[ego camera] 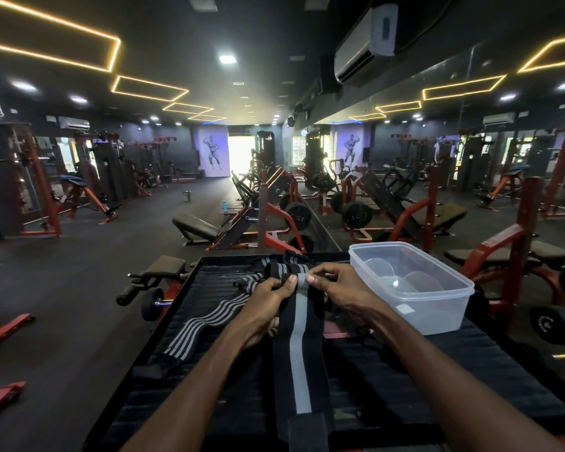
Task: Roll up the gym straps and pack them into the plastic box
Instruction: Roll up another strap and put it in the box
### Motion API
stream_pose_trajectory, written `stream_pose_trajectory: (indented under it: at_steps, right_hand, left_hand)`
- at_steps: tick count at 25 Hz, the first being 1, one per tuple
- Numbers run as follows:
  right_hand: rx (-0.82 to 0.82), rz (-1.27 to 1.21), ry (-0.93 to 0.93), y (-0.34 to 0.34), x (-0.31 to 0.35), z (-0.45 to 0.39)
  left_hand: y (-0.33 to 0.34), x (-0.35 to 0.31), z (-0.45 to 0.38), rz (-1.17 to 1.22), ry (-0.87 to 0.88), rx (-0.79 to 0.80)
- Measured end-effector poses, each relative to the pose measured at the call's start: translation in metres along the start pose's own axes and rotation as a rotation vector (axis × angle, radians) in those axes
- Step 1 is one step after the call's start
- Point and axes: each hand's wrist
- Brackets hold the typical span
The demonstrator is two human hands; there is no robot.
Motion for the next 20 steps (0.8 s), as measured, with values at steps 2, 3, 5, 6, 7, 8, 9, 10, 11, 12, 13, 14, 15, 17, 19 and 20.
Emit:
stream_pose_trajectory:
  at_steps: [2,3,5,6,7,8,9,10,11,12,13,14,15,17,19,20]
  right_hand:
    - [-0.004,-0.012,0.015,-0.001,0.000,0.001]
    - [-0.010,-0.007,0.021,-0.001,0.000,0.001]
    - [-0.014,0.033,0.027,-0.002,-0.001,0.000]
    - [-0.021,0.046,0.030,-0.002,-0.002,0.000]
    - [-0.037,0.036,0.035,-0.002,-0.002,0.000]
    - [-0.061,0.005,0.038,-0.003,-0.001,0.000]
    - [-0.089,-0.039,0.038,-0.004,0.001,0.000]
    - [-0.113,-0.081,0.033,-0.006,0.004,0.000]
    - [-0.125,-0.111,0.026,-0.007,0.007,0.000]
    - [-0.127,-0.125,0.019,-0.009,0.009,0.000]
    - [-0.123,-0.125,0.011,-0.011,0.010,0.001]
    - [-0.117,-0.119,0.000,-0.012,0.010,0.001]
    - [-0.115,-0.113,-0.007,-0.012,0.010,0.001]
    - [-0.129,-0.116,-0.014,-0.014,0.008,0.002]
    - [-0.144,-0.113,-0.013,-0.017,0.009,0.004]
    - [-0.140,-0.103,-0.018,-0.018,0.009,0.005]
  left_hand:
    - [0.001,0.002,0.001,-0.057,-0.023,0.039]
    - [0.002,0.003,0.000,-0.084,-0.032,0.058]
    - [0.006,0.001,0.005,-0.132,-0.069,0.082]
    - [0.007,0.000,0.005,-0.156,-0.096,0.084]
    - [0.009,-0.002,0.008,-0.167,-0.121,0.088]
    - [0.010,-0.003,0.008,-0.153,-0.153,0.092]
    - [0.010,-0.004,0.009,-0.125,-0.177,0.111]
    - [0.009,-0.005,0.012,-0.110,-0.197,0.139]
    - [0.008,-0.005,0.015,-0.118,-0.225,0.167]
    - [0.007,-0.004,0.014,-0.155,-0.260,0.183]
    - [0.007,-0.005,0.017,-0.192,-0.291,0.190]
    - [0.007,-0.008,0.019,-0.230,-0.310,0.176]
    - [0.007,-0.010,0.020,-0.259,-0.300,0.145]
    - [0.011,-0.016,0.024,-0.270,-0.202,0.045]
    - [0.015,-0.020,0.020,-0.171,-0.063,-0.036]
    - [0.016,-0.022,0.020,-0.138,-0.002,-0.065]
Point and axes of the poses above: each hand's wrist, its own z-axis away from the middle knuckle, its own y-axis out of the palm, x = y × z, and after that the axes turned 13 degrees about -y, right-handed
